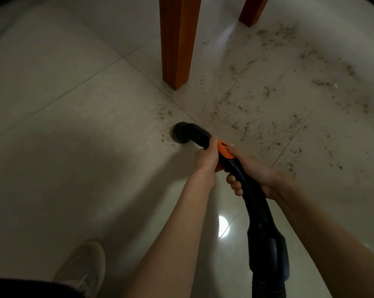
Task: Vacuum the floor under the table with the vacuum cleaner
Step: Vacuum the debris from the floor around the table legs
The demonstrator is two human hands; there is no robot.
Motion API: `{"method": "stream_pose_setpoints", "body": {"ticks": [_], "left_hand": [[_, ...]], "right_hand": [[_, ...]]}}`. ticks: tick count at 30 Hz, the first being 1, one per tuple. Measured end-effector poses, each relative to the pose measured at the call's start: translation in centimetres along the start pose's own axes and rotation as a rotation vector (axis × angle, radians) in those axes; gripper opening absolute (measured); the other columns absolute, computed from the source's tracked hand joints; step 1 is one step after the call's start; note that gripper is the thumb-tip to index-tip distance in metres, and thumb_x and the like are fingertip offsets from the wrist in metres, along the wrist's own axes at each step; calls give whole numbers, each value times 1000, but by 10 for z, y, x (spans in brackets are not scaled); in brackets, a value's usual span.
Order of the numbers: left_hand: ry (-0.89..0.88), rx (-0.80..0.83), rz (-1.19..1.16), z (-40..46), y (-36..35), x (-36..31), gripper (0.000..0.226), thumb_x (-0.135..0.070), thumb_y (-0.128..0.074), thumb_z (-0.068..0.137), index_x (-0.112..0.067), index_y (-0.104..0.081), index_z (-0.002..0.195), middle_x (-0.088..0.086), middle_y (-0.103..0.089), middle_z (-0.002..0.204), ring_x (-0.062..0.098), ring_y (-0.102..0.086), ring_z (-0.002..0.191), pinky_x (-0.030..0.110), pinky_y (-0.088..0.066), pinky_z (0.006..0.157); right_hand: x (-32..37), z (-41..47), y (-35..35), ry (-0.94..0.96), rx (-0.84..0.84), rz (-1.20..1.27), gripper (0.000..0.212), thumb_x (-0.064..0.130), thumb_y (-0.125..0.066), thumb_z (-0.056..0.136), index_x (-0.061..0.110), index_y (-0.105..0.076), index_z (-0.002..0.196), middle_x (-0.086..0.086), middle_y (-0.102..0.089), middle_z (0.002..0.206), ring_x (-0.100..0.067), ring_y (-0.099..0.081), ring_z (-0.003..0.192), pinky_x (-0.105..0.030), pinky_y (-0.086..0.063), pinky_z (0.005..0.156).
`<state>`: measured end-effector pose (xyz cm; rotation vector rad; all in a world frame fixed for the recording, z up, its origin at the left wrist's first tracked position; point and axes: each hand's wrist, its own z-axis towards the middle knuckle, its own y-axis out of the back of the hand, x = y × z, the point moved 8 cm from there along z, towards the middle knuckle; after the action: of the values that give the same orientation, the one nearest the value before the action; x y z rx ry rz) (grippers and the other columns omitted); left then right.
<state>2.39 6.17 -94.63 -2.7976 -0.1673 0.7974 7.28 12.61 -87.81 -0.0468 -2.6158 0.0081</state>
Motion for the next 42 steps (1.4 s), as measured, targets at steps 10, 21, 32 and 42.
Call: {"method": "stream_pose_setpoints", "body": {"ticks": [10, 21, 32, 42], "left_hand": [[95, 55, -40, -30, -3, 23, 46, -45, -53, 90, -4, -60, 110, 9, -67, 88, 17, -64, 70, 23, -52, 51], [75, 73, -93, -35, 13, 26, 37, -43, -54, 91, -7, -58, 96, 9, -65, 82, 19, -64, 70, 27, -54, 62], [60, 80, -117, -18, 23, -8, 38, -41, -52, 92, -6, -60, 103, 7, -64, 82, 18, -63, 70, 26, -52, 58], [37, 41, -134, 4, 26, -31, 29, -38, -54, 90, -11, -56, 81, 4, -61, 75, 19, -61, 68, 28, -52, 62]], "right_hand": [[-18, -26, 4, -85, 16, 34, 52, 55, -39, 96, 7, -49, 79, -4, -45, 52, -10, -42, 34, -18, -40, 33], [-19, -33, -12, -112, -3, -27, 53, 55, -38, 96, 6, -49, 78, -3, -46, 52, -10, -43, 35, -18, -40, 33], [10, -15, -33, -43, -25, -59, 53, 54, -37, 97, 5, -50, 81, -5, -45, 52, -11, -42, 35, -19, -40, 34], [30, 2, -40, -33, -16, -34, 56, 55, -36, 96, 2, -51, 92, -3, -44, 48, -10, -41, 33, -18, -38, 32]]}}
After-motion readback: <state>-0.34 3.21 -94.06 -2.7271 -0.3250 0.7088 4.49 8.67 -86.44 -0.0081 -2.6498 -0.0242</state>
